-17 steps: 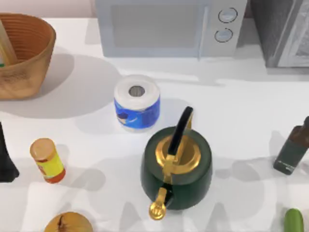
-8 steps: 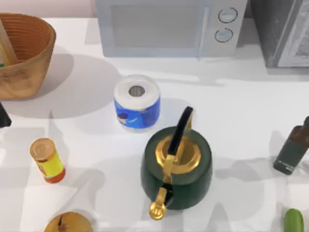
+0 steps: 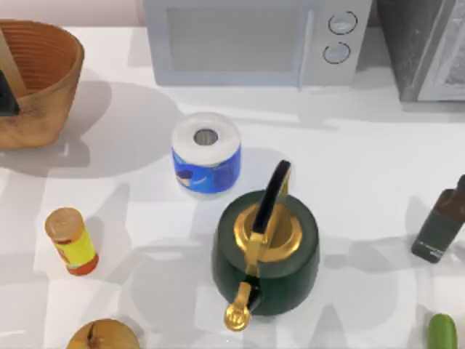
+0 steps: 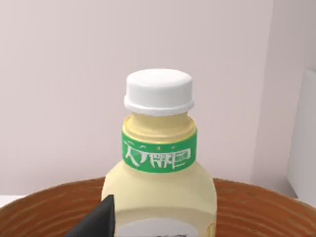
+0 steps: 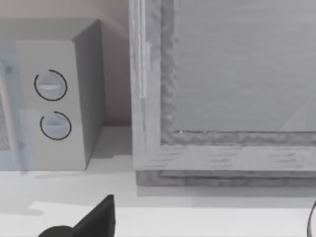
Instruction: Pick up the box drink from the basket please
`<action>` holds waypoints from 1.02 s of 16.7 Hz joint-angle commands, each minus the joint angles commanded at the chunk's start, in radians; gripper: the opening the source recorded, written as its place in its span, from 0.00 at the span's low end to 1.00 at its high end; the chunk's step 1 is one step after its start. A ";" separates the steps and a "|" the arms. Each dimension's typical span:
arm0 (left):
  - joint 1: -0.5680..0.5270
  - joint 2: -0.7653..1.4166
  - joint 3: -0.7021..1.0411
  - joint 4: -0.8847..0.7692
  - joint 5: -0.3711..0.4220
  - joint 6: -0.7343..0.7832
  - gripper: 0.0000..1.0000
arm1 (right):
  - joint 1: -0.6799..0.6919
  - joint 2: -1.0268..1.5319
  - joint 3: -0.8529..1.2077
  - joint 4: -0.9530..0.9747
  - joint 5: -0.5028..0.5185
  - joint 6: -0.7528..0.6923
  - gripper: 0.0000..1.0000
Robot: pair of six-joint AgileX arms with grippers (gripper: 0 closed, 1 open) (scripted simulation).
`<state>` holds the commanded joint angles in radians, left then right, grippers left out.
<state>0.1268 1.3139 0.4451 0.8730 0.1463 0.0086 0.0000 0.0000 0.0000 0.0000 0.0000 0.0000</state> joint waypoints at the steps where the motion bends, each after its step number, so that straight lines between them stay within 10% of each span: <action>1: 0.007 0.077 0.025 0.050 0.009 0.001 1.00 | 0.000 0.000 0.000 0.000 0.000 0.000 1.00; 17: 0.057 0.616 0.201 0.402 0.070 0.003 1.00 | 0.000 0.000 0.000 0.000 0.000 0.000 1.00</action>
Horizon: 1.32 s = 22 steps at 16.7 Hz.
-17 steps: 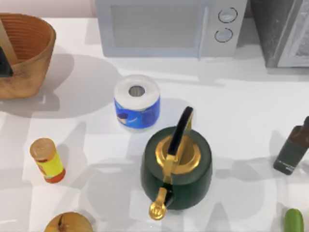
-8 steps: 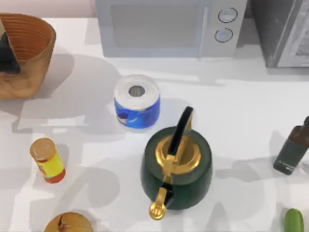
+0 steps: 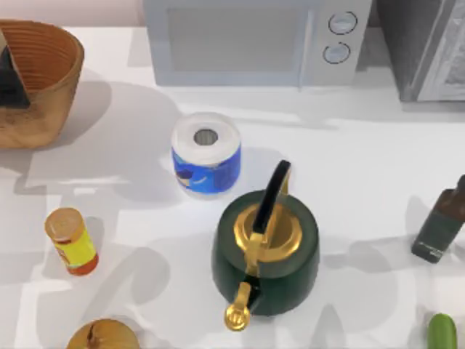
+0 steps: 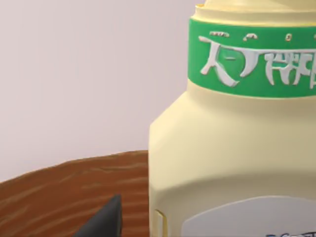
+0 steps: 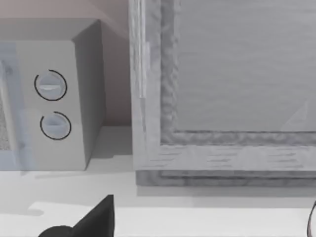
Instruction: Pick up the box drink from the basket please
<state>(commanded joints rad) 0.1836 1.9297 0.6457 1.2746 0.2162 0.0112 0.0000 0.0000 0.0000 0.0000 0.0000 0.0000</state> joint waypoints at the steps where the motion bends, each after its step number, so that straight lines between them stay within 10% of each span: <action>1: -0.004 -0.021 -0.001 0.004 -0.002 0.006 1.00 | 0.000 0.000 0.000 0.000 0.000 0.000 1.00; 17: -0.029 0.122 0.215 -0.092 -0.027 -0.001 1.00 | 0.000 0.000 0.000 0.000 0.000 0.000 1.00; 22: -0.029 0.122 0.215 -0.092 -0.027 -0.001 0.62 | 0.000 0.000 0.000 0.000 0.000 0.000 1.00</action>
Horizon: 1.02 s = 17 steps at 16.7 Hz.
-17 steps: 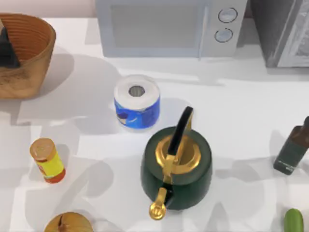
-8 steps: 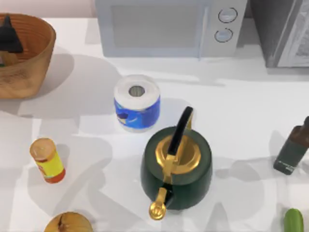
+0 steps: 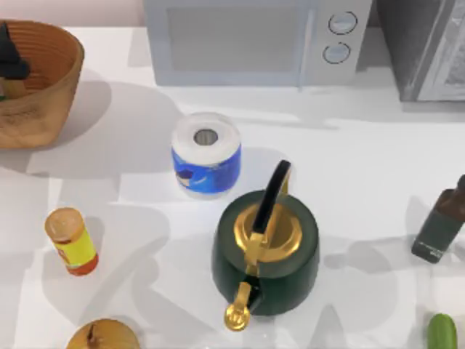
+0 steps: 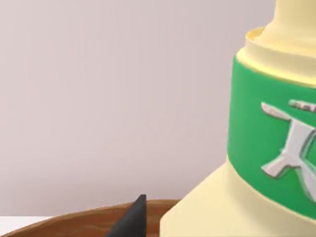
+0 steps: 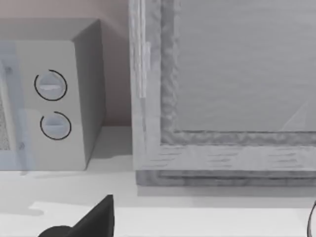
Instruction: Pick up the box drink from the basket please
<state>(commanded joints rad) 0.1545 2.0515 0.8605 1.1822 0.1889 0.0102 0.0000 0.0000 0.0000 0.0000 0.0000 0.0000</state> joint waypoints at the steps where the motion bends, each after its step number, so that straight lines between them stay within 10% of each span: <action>1: 0.000 0.000 0.000 0.000 0.000 0.000 0.55 | 0.000 0.000 0.000 0.000 0.000 0.000 1.00; 8: 0.000 0.000 0.000 0.000 0.000 0.000 0.02 | 0.000 0.000 0.000 0.000 0.000 0.000 1.00; 17: 0.006 -0.024 -0.001 -0.001 0.001 0.002 0.00 | 0.000 0.000 0.000 0.000 0.000 0.000 1.00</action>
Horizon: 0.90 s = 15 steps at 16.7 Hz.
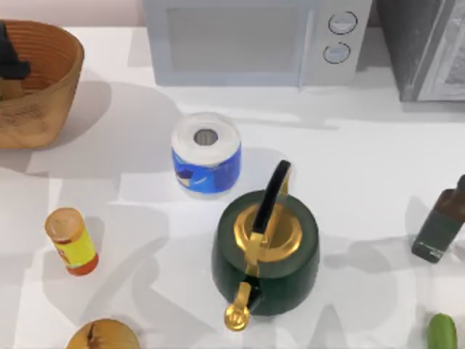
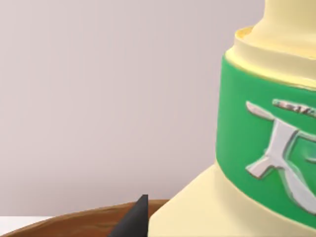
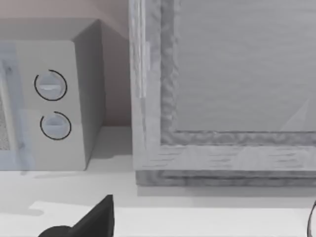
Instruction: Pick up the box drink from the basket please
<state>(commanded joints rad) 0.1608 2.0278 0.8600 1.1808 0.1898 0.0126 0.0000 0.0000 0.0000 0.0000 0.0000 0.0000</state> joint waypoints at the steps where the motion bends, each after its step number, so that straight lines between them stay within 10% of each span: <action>1: 0.000 0.000 0.000 -0.002 0.000 0.000 0.00 | 0.000 0.000 0.000 0.000 0.000 0.000 1.00; 15: -0.002 -0.297 0.220 -0.513 -0.007 0.003 0.00 | 0.000 0.000 0.000 0.000 0.000 0.000 1.00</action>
<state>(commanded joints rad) 0.1583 1.7309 1.0804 0.6676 0.1831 0.0153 0.0000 0.0000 0.0000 0.0000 0.0000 0.0000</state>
